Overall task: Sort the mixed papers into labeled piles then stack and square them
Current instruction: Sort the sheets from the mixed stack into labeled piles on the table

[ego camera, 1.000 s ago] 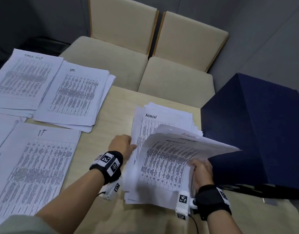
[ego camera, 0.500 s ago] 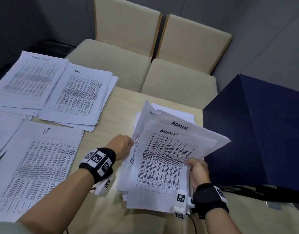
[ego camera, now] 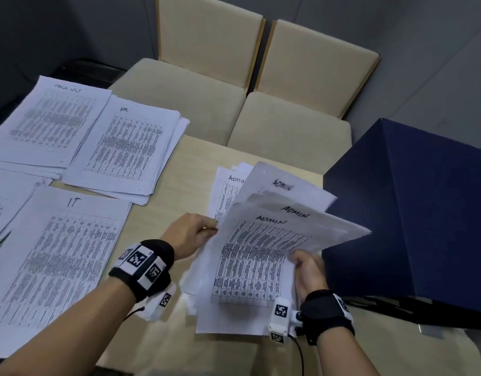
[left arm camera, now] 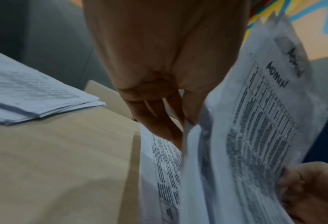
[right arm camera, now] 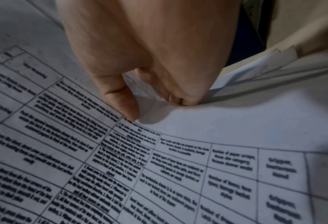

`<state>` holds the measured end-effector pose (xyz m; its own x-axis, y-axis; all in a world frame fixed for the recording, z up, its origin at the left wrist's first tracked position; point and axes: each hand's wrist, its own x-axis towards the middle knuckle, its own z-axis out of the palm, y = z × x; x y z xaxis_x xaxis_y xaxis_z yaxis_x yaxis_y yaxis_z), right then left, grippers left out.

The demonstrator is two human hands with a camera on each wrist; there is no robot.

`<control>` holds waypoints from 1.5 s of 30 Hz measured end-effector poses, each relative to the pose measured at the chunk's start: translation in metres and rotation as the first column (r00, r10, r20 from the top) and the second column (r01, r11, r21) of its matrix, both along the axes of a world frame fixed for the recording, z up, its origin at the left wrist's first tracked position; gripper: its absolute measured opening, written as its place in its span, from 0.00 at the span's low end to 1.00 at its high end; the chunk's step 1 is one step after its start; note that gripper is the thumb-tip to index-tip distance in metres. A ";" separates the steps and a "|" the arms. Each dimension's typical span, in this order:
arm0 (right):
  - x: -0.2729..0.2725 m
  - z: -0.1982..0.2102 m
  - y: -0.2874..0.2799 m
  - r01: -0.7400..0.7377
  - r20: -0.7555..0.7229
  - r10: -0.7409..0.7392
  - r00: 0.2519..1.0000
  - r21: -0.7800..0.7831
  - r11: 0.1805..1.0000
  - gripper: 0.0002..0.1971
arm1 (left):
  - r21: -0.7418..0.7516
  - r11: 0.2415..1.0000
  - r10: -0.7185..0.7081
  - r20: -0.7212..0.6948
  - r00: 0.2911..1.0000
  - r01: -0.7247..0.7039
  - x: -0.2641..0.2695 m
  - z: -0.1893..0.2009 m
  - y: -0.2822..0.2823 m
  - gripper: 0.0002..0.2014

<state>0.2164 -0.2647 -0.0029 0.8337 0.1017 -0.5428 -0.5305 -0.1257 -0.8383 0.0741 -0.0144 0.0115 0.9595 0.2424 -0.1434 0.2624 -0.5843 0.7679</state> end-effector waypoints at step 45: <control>-0.011 0.002 -0.007 0.074 0.088 -0.077 0.993 0.033 0.997 0.10 | -0.194 0.959 0.226 0.084 0.970 -0.207 0.012 0.026 -0.018 0.24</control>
<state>0.2052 -0.2721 -0.0014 0.8845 0.0518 -0.4636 -0.4604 -0.0626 -0.8855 0.0860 -0.0325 0.0378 0.8989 0.4249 -0.1068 0.2800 -0.3695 0.8860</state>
